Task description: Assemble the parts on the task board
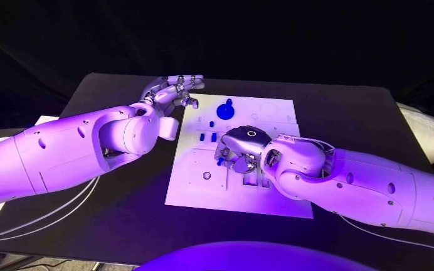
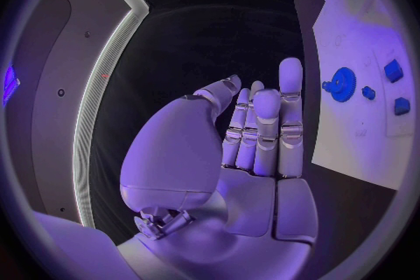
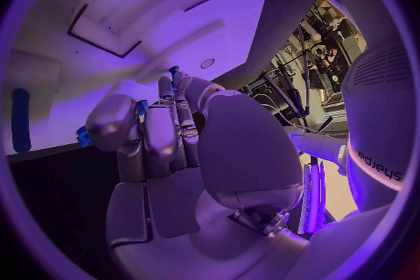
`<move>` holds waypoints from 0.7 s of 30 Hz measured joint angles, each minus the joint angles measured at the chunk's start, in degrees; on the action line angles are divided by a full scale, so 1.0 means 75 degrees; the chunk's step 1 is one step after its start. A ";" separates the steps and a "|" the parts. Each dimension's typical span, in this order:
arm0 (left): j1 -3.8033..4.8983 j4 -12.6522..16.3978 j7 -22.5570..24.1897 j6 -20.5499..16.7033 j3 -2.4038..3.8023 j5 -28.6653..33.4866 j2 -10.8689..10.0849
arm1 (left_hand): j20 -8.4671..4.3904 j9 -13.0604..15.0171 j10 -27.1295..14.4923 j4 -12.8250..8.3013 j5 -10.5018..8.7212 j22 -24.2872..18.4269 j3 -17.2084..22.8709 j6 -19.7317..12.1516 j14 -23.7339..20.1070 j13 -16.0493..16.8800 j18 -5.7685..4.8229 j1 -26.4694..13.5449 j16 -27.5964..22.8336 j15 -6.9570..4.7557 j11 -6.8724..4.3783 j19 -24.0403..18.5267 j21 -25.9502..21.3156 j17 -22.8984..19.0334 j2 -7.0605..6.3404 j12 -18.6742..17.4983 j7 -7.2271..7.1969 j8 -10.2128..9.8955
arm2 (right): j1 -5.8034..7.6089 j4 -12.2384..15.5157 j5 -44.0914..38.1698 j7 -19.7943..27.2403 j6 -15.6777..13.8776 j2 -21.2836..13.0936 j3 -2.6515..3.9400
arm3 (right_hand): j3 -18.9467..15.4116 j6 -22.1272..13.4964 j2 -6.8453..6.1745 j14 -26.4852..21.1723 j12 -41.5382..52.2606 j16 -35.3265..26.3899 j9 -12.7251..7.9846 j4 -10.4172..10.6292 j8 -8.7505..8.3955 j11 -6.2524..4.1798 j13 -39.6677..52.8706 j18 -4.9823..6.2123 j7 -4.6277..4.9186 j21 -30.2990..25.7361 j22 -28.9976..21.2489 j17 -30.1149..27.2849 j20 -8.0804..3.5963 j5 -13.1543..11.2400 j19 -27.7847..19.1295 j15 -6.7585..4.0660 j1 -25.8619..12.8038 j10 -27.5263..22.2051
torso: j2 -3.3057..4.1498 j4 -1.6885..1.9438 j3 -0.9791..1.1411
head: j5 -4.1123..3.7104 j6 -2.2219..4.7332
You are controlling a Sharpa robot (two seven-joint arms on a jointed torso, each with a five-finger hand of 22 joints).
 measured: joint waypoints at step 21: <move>0.0000 0.0001 -0.0053 0.0036 0.0000 -0.0001 -0.0003 | 0.0000 0.0000 0.0000 0.0000 0.0000 -0.0013 0.0000 0.0000 0.0000 0.0000 -0.0001 0.0000 0.0000 0.0000 0.0000 0.0000 -0.0029 -0.0017 0.0000 0.0000 0.0000 0.0000 | 0.0025 -0.0079 -0.0256 -0.0192 0.0504 0.0198 -0.0001 | -0.0131 -0.0200 -0.0140 0.0024 -0.0036 0.0017 -0.0016 0.0061 -0.0008 0.0108 -0.0001 0.0001 0.0104 0.0030 0.0010 -0.0045 0.0056 0.0152 -0.0112 0.0063 -0.0287 -0.0200 | -0.0002 -0.0001 -0.0002 | 0.0001 -0.0031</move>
